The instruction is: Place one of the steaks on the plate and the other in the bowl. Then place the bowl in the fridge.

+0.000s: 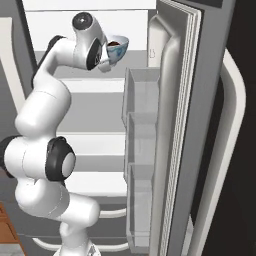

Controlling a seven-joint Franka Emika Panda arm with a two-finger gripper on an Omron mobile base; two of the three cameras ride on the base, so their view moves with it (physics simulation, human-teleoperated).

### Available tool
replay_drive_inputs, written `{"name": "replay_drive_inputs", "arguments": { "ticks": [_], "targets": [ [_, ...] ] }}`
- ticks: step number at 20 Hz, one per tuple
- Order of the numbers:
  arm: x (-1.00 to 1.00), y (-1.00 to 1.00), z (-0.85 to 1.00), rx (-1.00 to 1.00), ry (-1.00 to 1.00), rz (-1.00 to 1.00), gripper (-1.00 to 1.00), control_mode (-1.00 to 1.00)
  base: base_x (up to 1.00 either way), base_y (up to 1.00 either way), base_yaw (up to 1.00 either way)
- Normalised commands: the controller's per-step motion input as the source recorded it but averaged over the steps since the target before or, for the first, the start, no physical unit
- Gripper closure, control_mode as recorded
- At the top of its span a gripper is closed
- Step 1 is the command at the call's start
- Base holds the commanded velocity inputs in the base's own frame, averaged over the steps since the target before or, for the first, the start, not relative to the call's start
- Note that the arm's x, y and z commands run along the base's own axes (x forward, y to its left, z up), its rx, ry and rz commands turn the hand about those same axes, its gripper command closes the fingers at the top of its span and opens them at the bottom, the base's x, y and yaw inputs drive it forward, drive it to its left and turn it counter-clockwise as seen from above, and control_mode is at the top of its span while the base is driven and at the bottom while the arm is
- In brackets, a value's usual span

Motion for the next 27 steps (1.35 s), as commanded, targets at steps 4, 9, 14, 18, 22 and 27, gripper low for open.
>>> {"name": "replay_drive_inputs", "arguments": {
  "ticks": [4,9,14,18,22,27],
  "targets": [
    [-0.35,0.0,0.2,0.0,-0.11,0.0,-1.0,-1.0,0.0,0.0,0.0],
    [-0.89,-0.05,0.01,0.01,-0.16,0.0,-1.0,-1.0,0.0,0.0,0.0],
    [-1.0,-0.09,0.0,0.01,-0.29,0.0,-1.0,-1.0,0.0,0.0,0.0],
    [-1.0,0.0,0.0,0.01,-0.23,0.0,-1.0,-1.0,0.0,0.0,0.0],
    [-1.0,0.0,0.0,0.0,-0.09,0.0,-1.0,-1.0,0.0,0.0,0.0],
    [-1.0,0.03,0.31,0.0,-0.06,0.0,-1.0,-1.0,0.0,0.0,0.0]
  ]
}}
